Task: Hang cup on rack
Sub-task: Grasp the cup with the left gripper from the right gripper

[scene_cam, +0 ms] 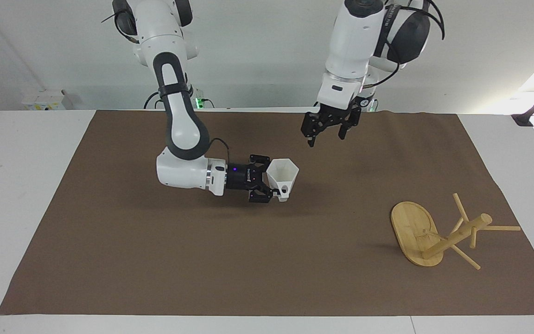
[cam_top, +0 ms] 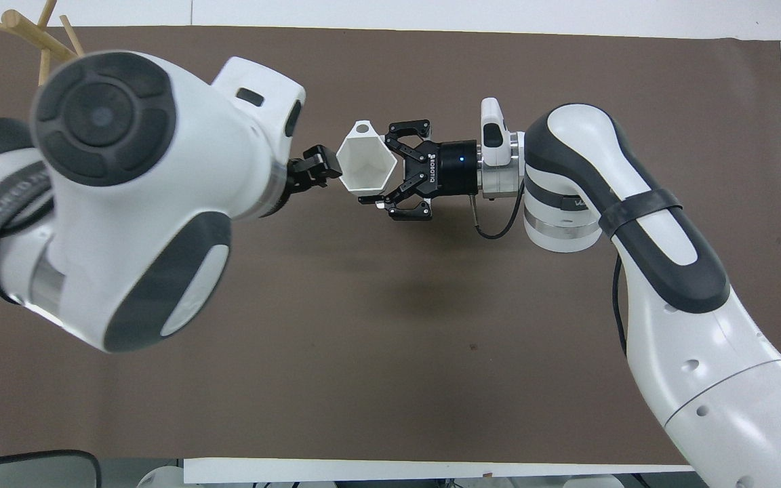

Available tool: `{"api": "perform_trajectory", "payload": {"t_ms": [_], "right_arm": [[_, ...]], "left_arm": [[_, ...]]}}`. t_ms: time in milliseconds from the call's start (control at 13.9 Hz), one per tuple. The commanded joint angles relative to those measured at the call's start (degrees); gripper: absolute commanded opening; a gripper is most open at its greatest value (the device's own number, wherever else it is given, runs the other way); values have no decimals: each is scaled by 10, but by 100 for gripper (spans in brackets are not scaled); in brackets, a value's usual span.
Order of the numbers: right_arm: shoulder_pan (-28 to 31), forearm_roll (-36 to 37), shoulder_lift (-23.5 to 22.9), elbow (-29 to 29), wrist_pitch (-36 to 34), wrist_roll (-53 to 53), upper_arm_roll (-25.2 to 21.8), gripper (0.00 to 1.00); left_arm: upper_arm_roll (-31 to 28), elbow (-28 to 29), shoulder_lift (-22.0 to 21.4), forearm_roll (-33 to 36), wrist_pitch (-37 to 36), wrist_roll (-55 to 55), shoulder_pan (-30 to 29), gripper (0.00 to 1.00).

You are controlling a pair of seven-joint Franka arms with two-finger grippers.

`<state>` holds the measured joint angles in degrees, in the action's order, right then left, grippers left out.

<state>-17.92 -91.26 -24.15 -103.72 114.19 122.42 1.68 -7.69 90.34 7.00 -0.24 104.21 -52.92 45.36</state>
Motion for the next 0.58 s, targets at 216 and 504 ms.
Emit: {"api": "perform_trajectory", "payload": {"t_ms": [216,504], "right_arm": [[-23,-13,35,-17,42,-32,-2,29],[-23,-13,35,-17,43,-32,-2,29]], "left_arm": [[-12,-18,71,-28,54,-48,11,57],[-12,-17,71,-35,62,-47,9,0]]}}
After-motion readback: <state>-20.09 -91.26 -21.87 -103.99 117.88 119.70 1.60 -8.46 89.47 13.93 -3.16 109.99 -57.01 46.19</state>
